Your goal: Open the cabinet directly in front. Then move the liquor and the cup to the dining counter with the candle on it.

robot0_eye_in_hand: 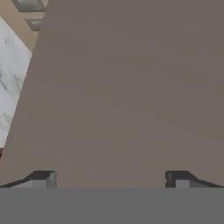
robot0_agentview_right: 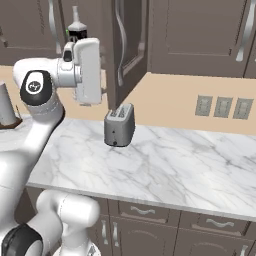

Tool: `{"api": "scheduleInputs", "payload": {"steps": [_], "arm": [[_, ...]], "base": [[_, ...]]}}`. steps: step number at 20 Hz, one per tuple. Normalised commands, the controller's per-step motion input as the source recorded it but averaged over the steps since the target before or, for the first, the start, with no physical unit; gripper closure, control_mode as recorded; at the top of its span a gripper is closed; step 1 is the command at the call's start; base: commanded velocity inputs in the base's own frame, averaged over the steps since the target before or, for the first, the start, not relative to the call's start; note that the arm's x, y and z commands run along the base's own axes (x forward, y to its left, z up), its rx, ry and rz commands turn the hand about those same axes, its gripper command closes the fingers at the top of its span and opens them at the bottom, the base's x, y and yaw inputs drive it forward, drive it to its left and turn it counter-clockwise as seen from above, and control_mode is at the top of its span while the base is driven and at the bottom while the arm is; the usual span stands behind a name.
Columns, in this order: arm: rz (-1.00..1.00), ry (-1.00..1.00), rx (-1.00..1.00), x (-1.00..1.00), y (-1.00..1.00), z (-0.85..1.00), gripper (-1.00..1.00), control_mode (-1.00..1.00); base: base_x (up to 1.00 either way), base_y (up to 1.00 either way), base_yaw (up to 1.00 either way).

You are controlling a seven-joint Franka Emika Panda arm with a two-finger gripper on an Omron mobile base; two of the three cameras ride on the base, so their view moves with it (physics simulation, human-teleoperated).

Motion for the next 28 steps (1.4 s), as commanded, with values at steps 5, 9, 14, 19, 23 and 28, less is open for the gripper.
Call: {"api": "scheduleInputs", "payload": {"steps": [5,9,14,19,23,28], "arm": [[0.0,0.03,0.03,0.0,-1.0,-0.08,-1.0,-1.0],[0.0,0.01,0.06,0.0,-0.91,-0.2,-1.0,-1.0],[0.01,0.01,0.09,0.0,-0.48,-0.25,-1.0,-1.0],[0.03,-0.01,0.03,-0.26,-0.01,-0.25,-1.0,-1.0],[0.0,-0.07,0.04,-0.38,0.51,-0.35,-1.0,-1.0],[0.0,-0.18,0.16,-0.28,0.87,-0.33,-1.0,-1.0]], "base": [[0.0,0.0,0.0],[0.0,0.0,0.0],[0.0,0.0,0.0],[0.0,0.0,0.0],[0.0,0.0,0.0],[0.0,0.0,0.0]]}}
